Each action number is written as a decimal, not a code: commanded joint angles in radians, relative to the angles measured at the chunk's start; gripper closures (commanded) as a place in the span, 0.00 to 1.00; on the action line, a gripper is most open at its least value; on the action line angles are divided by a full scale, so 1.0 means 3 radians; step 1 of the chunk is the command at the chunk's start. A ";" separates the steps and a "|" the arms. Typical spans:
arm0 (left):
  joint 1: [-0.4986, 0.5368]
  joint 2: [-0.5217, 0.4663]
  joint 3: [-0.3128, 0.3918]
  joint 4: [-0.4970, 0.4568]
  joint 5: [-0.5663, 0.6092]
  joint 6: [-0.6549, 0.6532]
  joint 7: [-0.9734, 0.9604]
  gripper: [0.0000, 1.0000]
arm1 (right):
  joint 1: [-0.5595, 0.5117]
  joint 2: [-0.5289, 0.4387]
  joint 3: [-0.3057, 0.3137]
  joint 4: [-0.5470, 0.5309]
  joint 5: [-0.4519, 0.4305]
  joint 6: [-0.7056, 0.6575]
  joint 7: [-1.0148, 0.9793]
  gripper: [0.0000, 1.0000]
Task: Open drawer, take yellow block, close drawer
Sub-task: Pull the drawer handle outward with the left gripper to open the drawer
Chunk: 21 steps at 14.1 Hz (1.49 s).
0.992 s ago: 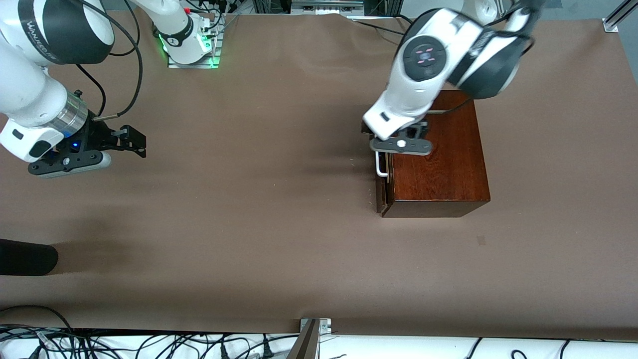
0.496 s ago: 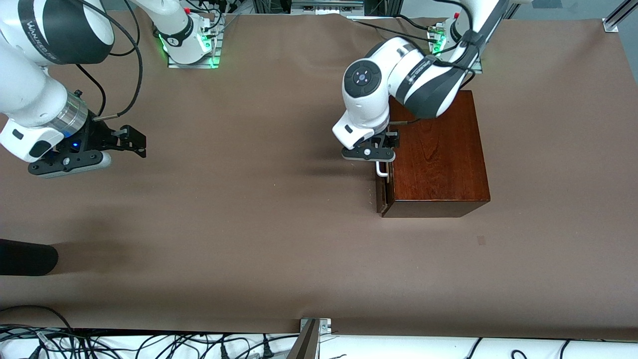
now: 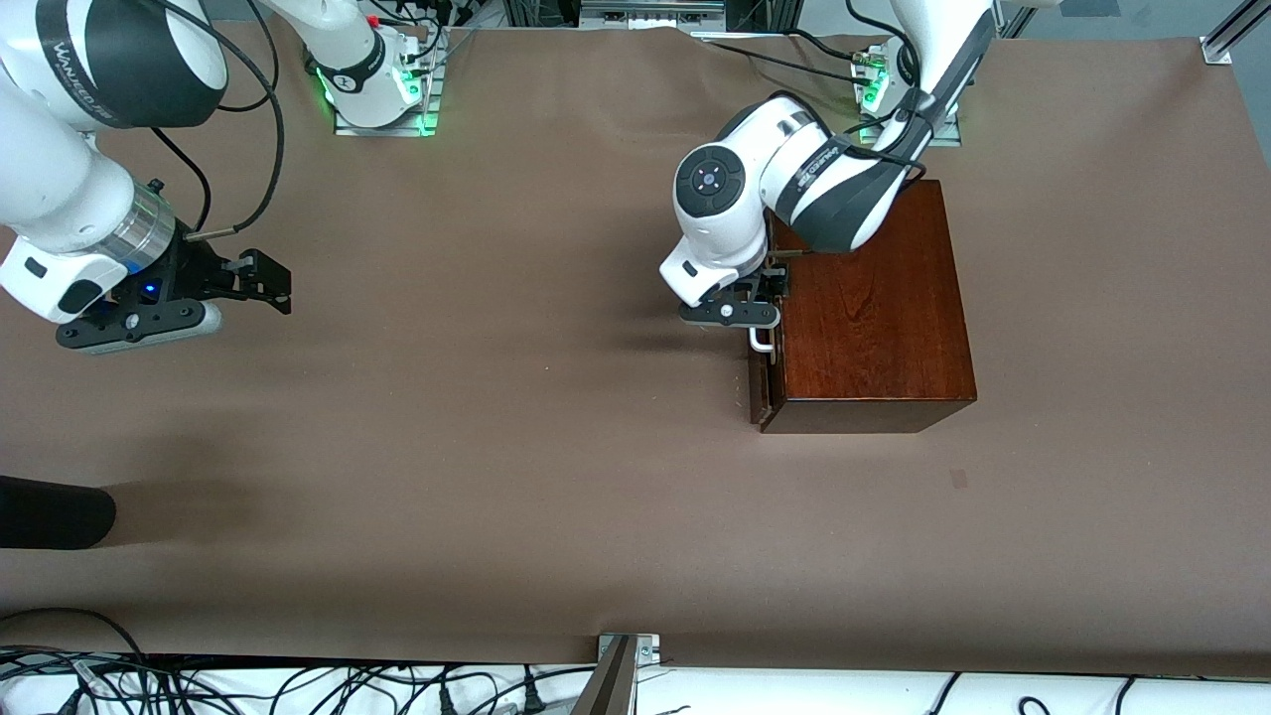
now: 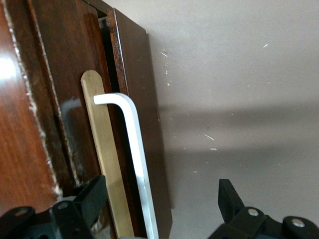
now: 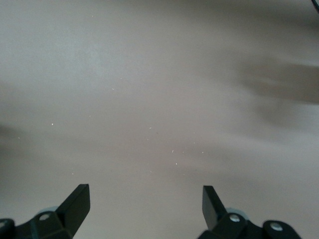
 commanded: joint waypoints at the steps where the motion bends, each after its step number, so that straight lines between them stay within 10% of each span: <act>1: -0.0030 0.0106 0.0006 -0.0019 0.0217 0.0122 -0.0156 0.00 | -0.0013 -0.0023 0.0000 0.0014 0.0080 -0.0046 -0.0061 0.00; 21: -0.0163 0.0286 0.0011 -0.0024 0.0447 0.0215 -0.0459 0.00 | -0.0013 -0.0023 0.0000 0.0014 0.0080 -0.0046 -0.0061 0.00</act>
